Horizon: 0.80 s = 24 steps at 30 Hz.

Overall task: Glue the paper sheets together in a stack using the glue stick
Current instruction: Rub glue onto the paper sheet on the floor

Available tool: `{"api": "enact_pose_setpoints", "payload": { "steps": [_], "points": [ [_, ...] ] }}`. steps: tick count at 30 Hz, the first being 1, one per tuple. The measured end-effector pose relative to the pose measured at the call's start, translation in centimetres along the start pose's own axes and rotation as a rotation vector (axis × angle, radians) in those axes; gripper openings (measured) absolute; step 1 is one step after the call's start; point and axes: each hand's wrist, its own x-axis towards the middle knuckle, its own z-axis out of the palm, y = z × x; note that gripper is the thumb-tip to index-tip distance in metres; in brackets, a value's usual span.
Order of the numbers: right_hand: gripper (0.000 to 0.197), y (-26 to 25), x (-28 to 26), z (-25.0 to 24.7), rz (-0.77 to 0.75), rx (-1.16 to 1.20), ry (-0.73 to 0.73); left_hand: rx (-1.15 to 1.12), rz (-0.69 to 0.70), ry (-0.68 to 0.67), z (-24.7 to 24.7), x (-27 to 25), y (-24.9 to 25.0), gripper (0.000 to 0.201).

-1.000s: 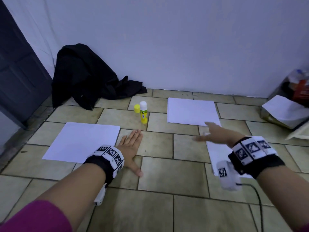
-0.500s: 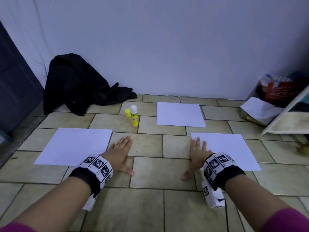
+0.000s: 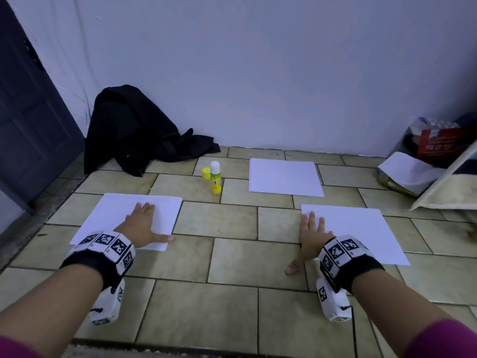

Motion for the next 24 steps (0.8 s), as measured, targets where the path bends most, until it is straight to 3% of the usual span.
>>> {"api": "enact_pose_setpoints", "payload": {
  "steps": [12, 14, 16, 18, 20, 24],
  "points": [
    [0.153, 0.1, -0.1, 0.0, -0.011, 0.012, 0.008, -0.093, 0.035, 0.027, 2.0, -0.1, -2.0, 0.076],
    [0.153, 0.1, -0.1, 0.1, -0.012, 0.014, 0.012, -0.138, 0.002, 0.17, 1.7, -0.3, -1.9, 0.058],
    [0.153, 0.1, 0.0, 0.1, -0.009, 0.017, 0.018, -0.146, -0.012, 0.43, 0.7, -1.1, -0.9, 0.03],
    [0.153, 0.0, 0.0, 0.1, -0.006, 0.018, 0.019, -0.091, 0.041, 0.569, -0.7, -2.1, 1.1, 0.019],
    [0.153, 0.0, 0.0, 0.1, -0.003, 0.014, 0.021, 0.037, 0.112, 0.557, -1.8, -3.2, 4.1, 0.024],
    [0.153, 0.0, 0.0, -0.1, 0.0, -0.003, 0.026, 0.125, 0.206, 0.349, -0.7, -5.0, 11.0, 0.038]
  ]
}}
